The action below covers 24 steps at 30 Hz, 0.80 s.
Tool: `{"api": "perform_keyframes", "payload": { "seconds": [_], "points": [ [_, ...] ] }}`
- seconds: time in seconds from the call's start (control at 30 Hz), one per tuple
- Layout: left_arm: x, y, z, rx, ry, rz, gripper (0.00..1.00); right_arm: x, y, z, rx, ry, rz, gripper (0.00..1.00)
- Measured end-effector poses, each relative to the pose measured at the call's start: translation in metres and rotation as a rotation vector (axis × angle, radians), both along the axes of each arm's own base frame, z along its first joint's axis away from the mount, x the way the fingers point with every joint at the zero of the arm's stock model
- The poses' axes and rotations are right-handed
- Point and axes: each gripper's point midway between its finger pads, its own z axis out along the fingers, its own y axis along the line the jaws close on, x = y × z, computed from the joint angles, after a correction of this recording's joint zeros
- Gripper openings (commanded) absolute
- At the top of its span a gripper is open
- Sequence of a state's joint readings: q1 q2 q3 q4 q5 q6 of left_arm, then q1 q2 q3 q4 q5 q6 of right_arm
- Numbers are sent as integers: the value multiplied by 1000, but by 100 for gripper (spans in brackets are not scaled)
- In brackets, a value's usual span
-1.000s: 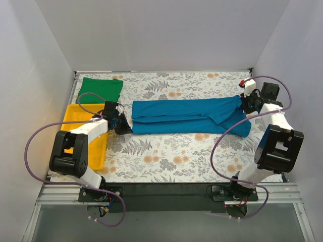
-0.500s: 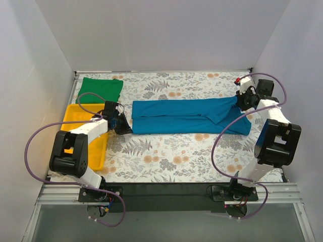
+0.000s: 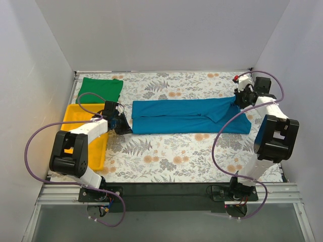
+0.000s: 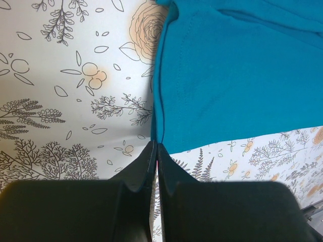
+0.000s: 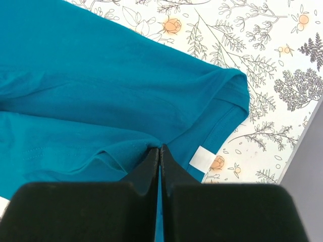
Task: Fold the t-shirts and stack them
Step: Fold the tshirt
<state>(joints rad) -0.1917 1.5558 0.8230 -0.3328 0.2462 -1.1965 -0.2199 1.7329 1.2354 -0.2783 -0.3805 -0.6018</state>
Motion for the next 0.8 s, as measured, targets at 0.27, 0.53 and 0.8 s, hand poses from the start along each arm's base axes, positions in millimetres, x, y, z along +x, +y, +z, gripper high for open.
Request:
{"api": "perform_keyframes", "payload": {
  "seconds": [0.27, 0.53, 0.8],
  "points": [
    [0, 0, 0, 0, 0, 0, 0, 10, 7, -6, -1, 7, -5, 1],
    [0, 0, 0, 0, 0, -1, 0, 17, 7, -6, -7, 4, -31, 1],
    [-4, 1, -4, 4, 10, -2, 0, 22, 6, -3, -16, -14, -42, 1]
  ]
}}
